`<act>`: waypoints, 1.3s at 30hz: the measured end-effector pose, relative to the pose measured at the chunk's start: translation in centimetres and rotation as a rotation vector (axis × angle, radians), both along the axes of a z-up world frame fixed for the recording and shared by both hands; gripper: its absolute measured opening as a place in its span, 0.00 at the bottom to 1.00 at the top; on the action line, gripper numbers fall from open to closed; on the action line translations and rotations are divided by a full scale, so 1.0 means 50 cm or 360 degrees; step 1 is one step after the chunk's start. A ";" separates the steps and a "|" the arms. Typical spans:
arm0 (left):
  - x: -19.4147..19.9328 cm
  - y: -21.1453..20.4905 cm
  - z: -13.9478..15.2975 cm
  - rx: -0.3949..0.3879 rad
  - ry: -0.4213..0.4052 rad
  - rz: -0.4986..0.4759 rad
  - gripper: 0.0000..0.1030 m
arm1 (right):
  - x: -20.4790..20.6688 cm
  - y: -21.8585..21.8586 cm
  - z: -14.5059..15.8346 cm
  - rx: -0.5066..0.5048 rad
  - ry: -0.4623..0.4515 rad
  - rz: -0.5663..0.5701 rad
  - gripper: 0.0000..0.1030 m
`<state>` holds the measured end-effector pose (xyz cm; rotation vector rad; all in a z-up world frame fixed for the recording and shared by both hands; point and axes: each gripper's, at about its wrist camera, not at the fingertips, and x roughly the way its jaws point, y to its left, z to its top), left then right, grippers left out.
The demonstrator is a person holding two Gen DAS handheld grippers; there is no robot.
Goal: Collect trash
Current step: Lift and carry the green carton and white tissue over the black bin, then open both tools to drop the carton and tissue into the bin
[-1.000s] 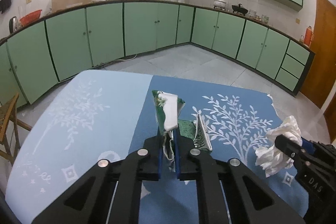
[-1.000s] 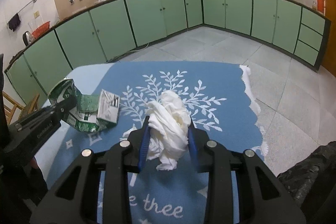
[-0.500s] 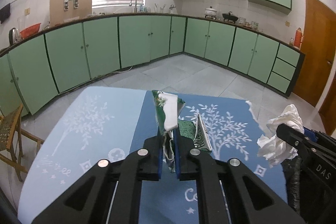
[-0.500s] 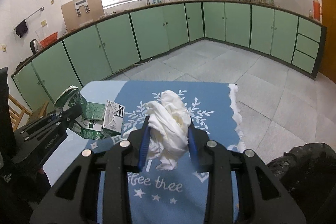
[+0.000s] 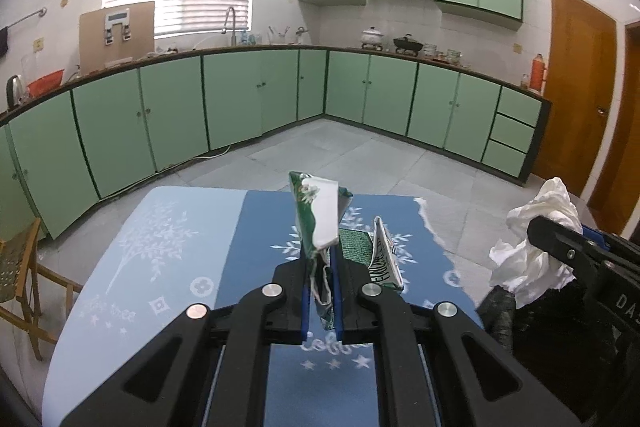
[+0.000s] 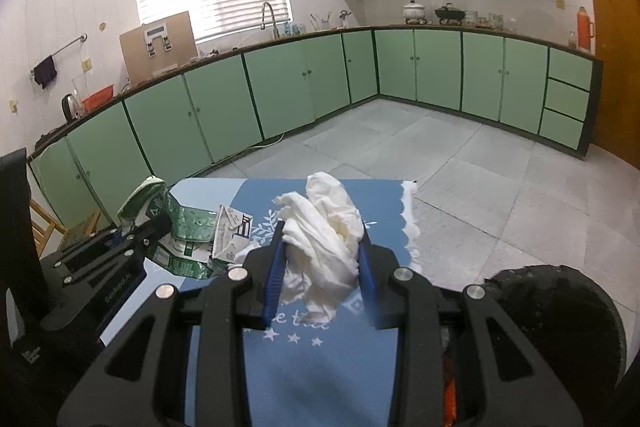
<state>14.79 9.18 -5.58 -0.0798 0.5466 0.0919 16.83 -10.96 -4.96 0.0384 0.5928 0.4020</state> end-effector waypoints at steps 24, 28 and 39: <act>-0.065 -0.325 0.013 0.0034 0.0004 -0.0465 0.08 | -0.170 -0.318 0.001 -0.0022 -0.0024 -0.0409 0.30; -0.062 -0.375 -0.006 0.0035 0.0038 -0.0526 0.08 | -0.191 -0.368 -0.022 -0.0022 -0.0001 -0.0475 0.30; -0.054 -0.475 -0.068 0.0076 0.0121 -0.0656 0.08 | -0.210 -0.458 -0.082 -0.0045 0.0077 -0.0603 0.30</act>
